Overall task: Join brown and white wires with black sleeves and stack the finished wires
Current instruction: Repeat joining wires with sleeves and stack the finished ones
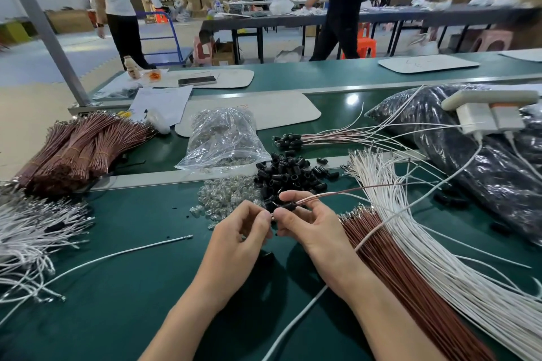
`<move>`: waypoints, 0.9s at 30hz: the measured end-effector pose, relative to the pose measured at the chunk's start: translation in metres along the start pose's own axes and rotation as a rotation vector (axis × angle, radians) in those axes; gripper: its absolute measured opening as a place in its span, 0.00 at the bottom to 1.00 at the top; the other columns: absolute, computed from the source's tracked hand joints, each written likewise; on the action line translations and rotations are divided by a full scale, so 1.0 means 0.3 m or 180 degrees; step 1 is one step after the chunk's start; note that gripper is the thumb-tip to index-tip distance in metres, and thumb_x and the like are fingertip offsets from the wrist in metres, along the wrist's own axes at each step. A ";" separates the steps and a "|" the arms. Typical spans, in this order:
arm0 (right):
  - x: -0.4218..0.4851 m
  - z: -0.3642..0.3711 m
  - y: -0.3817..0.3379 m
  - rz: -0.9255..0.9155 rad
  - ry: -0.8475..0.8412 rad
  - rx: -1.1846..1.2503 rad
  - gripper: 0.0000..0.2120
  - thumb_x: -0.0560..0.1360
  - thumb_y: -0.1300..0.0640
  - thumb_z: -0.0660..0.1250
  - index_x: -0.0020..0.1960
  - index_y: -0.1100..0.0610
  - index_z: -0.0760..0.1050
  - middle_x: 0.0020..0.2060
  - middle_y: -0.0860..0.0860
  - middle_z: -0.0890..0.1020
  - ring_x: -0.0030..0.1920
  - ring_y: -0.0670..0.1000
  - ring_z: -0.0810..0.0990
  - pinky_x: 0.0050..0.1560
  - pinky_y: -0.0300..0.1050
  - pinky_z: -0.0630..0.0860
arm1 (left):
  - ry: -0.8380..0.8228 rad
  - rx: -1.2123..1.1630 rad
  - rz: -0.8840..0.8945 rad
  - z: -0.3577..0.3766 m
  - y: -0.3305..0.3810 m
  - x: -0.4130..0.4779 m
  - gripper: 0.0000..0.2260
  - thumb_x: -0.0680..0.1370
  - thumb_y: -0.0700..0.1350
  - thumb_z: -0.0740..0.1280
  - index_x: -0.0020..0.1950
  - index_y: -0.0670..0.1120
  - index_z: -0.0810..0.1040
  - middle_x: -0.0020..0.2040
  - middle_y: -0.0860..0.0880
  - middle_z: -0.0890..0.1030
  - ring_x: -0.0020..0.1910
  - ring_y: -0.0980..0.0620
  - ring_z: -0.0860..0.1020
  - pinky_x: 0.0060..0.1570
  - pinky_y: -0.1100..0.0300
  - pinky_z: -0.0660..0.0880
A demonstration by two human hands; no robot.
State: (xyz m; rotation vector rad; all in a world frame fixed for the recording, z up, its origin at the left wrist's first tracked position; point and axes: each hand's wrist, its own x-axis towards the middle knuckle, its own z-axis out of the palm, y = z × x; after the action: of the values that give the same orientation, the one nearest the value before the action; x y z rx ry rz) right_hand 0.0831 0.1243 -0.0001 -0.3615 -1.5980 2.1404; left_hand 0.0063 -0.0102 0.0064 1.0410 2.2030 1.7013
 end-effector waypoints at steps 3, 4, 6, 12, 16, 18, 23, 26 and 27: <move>-0.001 0.003 -0.002 0.0007 -0.0027 0.0020 0.11 0.75 0.63 0.73 0.51 0.47 0.83 0.40 0.54 0.86 0.40 0.48 0.83 0.44 0.38 0.79 | 0.0037 -0.0029 -0.0043 0.004 0.007 -0.002 0.11 0.83 0.43 0.64 0.41 0.49 0.77 0.36 0.50 0.81 0.35 0.55 0.77 0.39 0.64 0.73; -0.002 0.004 -0.003 0.0010 -0.0036 0.0027 0.11 0.75 0.63 0.73 0.50 0.47 0.83 0.40 0.54 0.86 0.40 0.48 0.83 0.44 0.38 0.79 | 0.0044 -0.0051 -0.0067 0.006 0.009 -0.003 0.11 0.83 0.43 0.64 0.41 0.49 0.77 0.35 0.51 0.81 0.35 0.56 0.77 0.39 0.66 0.72; -0.004 0.005 -0.003 0.0022 -0.0052 0.0037 0.10 0.73 0.61 0.74 0.50 0.47 0.83 0.40 0.54 0.86 0.40 0.48 0.83 0.44 0.38 0.79 | 0.0059 -0.0117 -0.0131 0.010 0.010 -0.004 0.11 0.83 0.43 0.64 0.41 0.48 0.77 0.35 0.51 0.81 0.35 0.56 0.77 0.39 0.66 0.72; 0.000 0.000 0.000 0.0060 -0.0064 -0.0018 0.11 0.75 0.64 0.73 0.53 0.50 0.82 0.39 0.53 0.86 0.40 0.48 0.83 0.44 0.38 0.80 | 0.0040 -0.0248 -0.0145 0.018 0.008 -0.004 0.11 0.83 0.42 0.64 0.41 0.48 0.77 0.34 0.52 0.80 0.34 0.56 0.76 0.38 0.63 0.74; 0.001 -0.002 -0.002 0.0070 -0.0032 0.0017 0.11 0.76 0.64 0.72 0.52 0.49 0.82 0.40 0.54 0.86 0.41 0.49 0.83 0.46 0.39 0.80 | -0.0007 -0.0153 -0.0047 0.015 -0.004 0.000 0.12 0.84 0.47 0.63 0.42 0.54 0.78 0.35 0.52 0.81 0.35 0.55 0.77 0.39 0.63 0.74; 0.003 -0.004 -0.003 0.0093 0.0007 0.0097 0.10 0.75 0.63 0.73 0.51 0.48 0.83 0.40 0.54 0.86 0.40 0.49 0.82 0.46 0.40 0.80 | 0.0026 -0.0168 -0.0025 0.012 -0.010 0.001 0.13 0.84 0.52 0.59 0.44 0.55 0.79 0.37 0.51 0.81 0.37 0.54 0.78 0.40 0.64 0.74; 0.008 -0.009 -0.007 0.0159 0.0058 0.0323 0.12 0.74 0.62 0.74 0.47 0.44 0.85 0.38 0.52 0.84 0.37 0.46 0.81 0.44 0.38 0.79 | 0.0089 -0.0260 -0.0044 0.008 -0.019 0.005 0.13 0.82 0.58 0.57 0.48 0.57 0.79 0.38 0.51 0.82 0.38 0.53 0.78 0.41 0.64 0.74; 0.007 -0.006 -0.003 0.0152 0.0015 0.0345 0.10 0.71 0.59 0.76 0.47 0.45 0.84 0.39 0.52 0.85 0.38 0.47 0.82 0.44 0.38 0.79 | -0.0003 -0.0189 -0.0040 0.013 -0.018 0.002 0.10 0.82 0.59 0.62 0.47 0.57 0.79 0.38 0.53 0.82 0.38 0.54 0.79 0.40 0.64 0.75; 0.006 -0.006 -0.002 0.0146 0.0003 0.0329 0.10 0.72 0.59 0.76 0.48 0.45 0.84 0.39 0.52 0.85 0.38 0.47 0.82 0.45 0.39 0.79 | -0.0008 -0.0173 -0.0032 0.016 -0.016 0.002 0.07 0.82 0.56 0.64 0.47 0.58 0.79 0.38 0.53 0.82 0.37 0.53 0.79 0.40 0.63 0.76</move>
State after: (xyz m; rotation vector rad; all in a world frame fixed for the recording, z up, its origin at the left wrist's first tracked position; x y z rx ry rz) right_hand 0.0825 0.1267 0.0002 -0.3692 -1.4849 2.2465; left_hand 0.0064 -0.0066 0.0006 1.0166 2.1442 1.7443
